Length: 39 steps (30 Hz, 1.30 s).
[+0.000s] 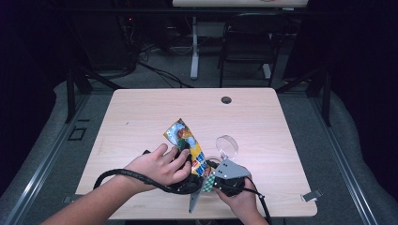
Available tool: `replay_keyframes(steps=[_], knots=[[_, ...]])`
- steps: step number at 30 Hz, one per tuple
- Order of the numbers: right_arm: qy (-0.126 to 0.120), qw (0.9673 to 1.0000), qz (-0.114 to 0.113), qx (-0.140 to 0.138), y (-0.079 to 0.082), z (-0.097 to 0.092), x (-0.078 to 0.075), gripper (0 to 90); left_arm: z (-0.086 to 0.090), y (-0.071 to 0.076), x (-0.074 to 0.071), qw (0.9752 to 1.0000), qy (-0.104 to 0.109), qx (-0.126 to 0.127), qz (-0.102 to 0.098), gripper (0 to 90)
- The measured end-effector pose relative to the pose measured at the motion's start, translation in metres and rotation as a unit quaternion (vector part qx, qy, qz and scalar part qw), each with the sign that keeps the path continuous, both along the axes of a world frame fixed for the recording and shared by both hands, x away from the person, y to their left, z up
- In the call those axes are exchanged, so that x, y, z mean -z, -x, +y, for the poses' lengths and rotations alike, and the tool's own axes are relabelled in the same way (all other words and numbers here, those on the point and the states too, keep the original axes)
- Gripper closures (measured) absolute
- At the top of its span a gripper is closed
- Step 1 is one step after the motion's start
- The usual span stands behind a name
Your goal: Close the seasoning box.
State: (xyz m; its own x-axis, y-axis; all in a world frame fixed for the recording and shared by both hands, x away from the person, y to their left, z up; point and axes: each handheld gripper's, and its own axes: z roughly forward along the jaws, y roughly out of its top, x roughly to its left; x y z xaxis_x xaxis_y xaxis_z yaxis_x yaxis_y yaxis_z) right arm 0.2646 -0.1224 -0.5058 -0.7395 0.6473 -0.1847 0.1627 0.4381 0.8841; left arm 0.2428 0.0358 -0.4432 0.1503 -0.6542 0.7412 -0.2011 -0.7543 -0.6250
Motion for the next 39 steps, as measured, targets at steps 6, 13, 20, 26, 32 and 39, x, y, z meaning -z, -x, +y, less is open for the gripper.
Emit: replay_keyframes(steps=[6, 13, 20, 26, 32, 39], knots=[[-0.001, 1.0000, 0.003, 0.000, -0.0004, -0.0003, 0.0004, 71.9, -0.0005, -0.0004, -0.0004, 1.0000, -0.004, 0.002, 0.000, 82.1], [-0.005, 1.0000, 0.006, 0.000, -0.0006, -0.0010, 0.0009, 71.8, -0.0020, -0.0004, -0.0005, 1.0000, -0.006, 0.001, 0.001, 82.2], [-0.002, 1.0000, 0.005, 0.004, -0.0015, -0.0022, 0.0015, 71.9, -0.0042, 0.0004, -0.0008, 0.9999, -0.011, 0.001, 0.001, 82.4], [-0.004, 1.0000, 0.005, 0.005, -0.0021, -0.0028, 0.0018, 71.8, -0.0049, 0.0004, -0.0009, 0.9999, -0.012, 0.002, 0.000, 82.5], [-0.006, 1.0000, 0.003, 0.005, -0.0021, -0.0027, 0.0022, 71.7, -0.0057, 0.0014, -0.0017, 0.9998, -0.020, 0.002, -0.003, 82.5], [-0.006, 1.0000, 0.003, 0.004, -0.0029, -0.0035, 0.0032, 71.3, -0.0056, 0.0002, -0.0003, 0.9998, -0.018, 0.002, 0.006, 83.9]])
